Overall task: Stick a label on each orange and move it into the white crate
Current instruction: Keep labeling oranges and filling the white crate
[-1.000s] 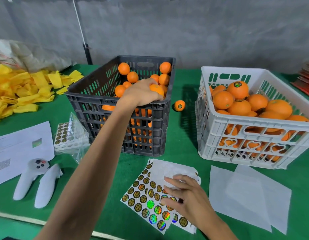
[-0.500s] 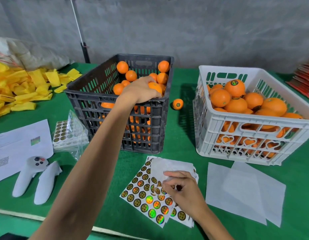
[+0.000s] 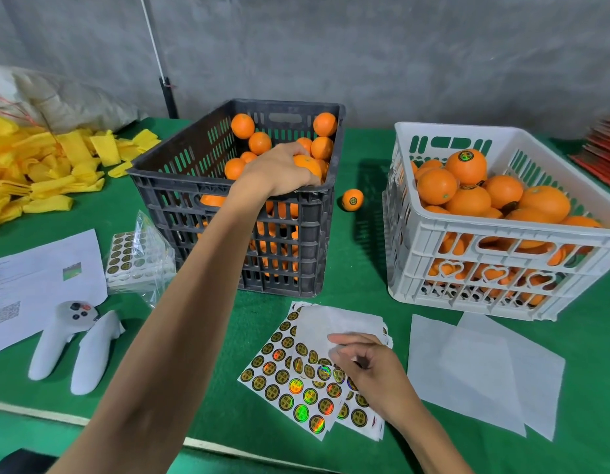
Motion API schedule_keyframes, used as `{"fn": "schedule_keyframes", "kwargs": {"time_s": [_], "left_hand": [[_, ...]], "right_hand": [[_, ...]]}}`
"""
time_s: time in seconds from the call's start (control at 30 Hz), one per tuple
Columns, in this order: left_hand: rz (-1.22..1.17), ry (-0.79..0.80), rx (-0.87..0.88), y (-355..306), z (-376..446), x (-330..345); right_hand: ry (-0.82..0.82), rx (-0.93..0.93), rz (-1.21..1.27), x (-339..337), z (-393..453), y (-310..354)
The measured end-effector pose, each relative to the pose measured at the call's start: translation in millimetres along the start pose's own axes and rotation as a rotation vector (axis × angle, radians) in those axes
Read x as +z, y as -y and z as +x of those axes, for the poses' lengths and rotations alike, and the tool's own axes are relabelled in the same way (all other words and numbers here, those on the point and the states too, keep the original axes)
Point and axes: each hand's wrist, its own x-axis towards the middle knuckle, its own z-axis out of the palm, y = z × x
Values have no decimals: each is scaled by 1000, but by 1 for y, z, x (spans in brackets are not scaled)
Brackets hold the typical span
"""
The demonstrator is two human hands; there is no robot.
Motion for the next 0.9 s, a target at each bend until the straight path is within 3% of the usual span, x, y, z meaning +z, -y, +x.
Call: {"fn": "schedule_keyframes", "kwargs": {"time_s": [0.17,0.53,0.63,0.73,0.83,0.9], "left_hand": [[9,4,1,2,1,0],[25,3,11,0,-2,-1],[44,-24,17,-1,-2,-2],[41,-44,33,-1,-1,-1],[28,-80,68,0,-4,0],[-5,-123,116,-1,-9,0]], "right_hand": [[72,-135,-52,-7,-11,-14],[150,-182,-121,-10,-20,-4],[85,-134,114,-13,-21,15],[-100,-88,280,-27,-7,53],[-242,-151,391,-53,31,113],[-252,-226,433,-68,64,158]]}}
